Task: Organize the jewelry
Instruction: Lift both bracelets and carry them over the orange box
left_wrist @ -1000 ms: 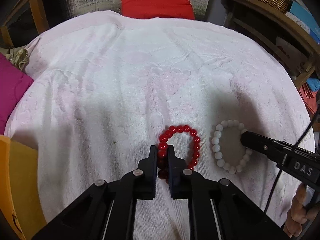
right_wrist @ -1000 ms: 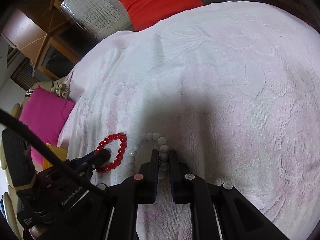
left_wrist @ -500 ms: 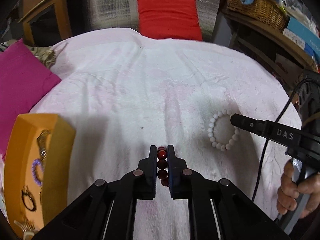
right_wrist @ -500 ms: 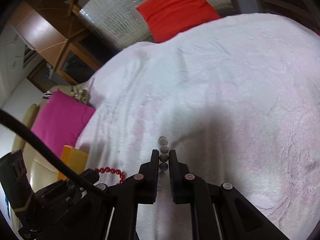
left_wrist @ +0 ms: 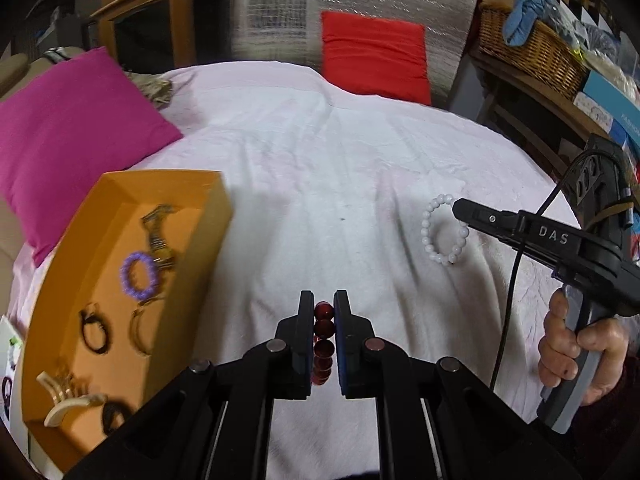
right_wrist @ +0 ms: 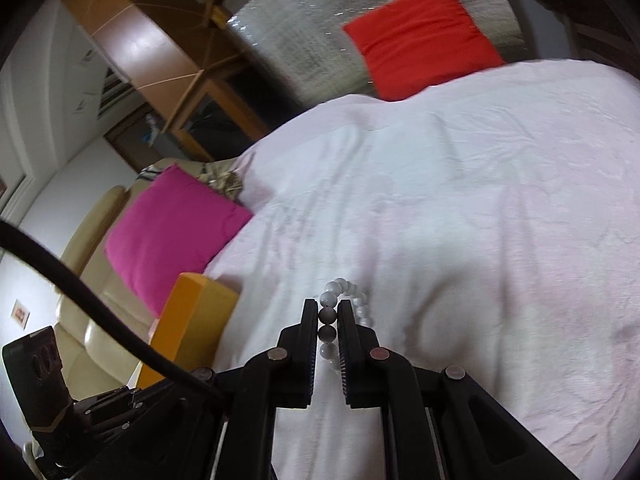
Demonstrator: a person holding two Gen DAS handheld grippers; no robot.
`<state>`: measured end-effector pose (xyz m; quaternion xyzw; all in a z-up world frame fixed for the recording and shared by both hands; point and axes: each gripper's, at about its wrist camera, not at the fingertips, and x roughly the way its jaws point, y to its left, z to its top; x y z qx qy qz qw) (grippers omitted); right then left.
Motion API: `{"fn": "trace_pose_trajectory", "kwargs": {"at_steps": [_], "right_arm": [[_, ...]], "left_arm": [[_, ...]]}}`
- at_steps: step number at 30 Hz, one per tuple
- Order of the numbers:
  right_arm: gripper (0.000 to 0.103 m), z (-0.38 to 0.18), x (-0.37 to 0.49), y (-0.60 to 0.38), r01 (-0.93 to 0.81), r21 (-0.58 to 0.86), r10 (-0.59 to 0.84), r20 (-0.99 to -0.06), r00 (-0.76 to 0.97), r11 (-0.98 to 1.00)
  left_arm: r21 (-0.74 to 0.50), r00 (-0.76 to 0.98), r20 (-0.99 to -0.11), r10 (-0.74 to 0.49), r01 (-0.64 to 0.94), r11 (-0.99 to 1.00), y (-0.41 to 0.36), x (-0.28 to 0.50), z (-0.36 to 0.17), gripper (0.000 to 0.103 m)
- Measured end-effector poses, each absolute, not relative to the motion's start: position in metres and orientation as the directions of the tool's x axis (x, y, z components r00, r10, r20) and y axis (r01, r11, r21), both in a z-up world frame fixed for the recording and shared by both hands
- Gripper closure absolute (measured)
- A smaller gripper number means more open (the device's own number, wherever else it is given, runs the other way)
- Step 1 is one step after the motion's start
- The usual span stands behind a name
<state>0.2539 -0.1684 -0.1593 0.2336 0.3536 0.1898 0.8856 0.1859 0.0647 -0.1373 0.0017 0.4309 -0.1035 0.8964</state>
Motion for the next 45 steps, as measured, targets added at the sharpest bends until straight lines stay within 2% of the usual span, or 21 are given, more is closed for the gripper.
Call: {"fn": "trace_pose_trajectory", "kwargs": {"at_steps": [13, 24, 34, 39, 45], "right_arm": [[0.092, -0.143, 0.243, -0.086, -0.316, 0.515, 0.583, -0.519, 0.625, 0.797], [0.092, -0.136, 0.255, -0.019, -0.429, 0.605, 0.731, -0.445, 0.517, 0.671], [0.092, -0.141, 0.274, 0.028, -0.484, 0.654, 0.808, -0.39, 0.442, 0.581], [0.092, -0.144, 0.272, 0.038, -0.502, 0.651, 0.819, -0.396, 0.416, 0.57], [0.092, -0.14, 0.262, 0.043, -0.531, 0.652, 0.839, -0.379, 0.391, 0.542]], "left_arm": [[-0.06, 0.683, -0.726, -0.083, 0.058, 0.997, 0.156, 0.15, -0.104, 0.093], [-0.053, 0.685, -0.729, 0.004, -0.062, 0.997, 0.226, 0.142, -0.108, 0.093], [-0.062, 0.666, -0.745, 0.036, -0.122, 0.991, 0.26, 0.144, -0.123, 0.093], [-0.062, 0.659, -0.751, 0.043, -0.135, 0.989, 0.264, 0.148, -0.128, 0.093], [0.003, 0.659, -0.746, 0.1, -0.148, 0.989, 0.255, 0.15, -0.128, 0.093]]}}
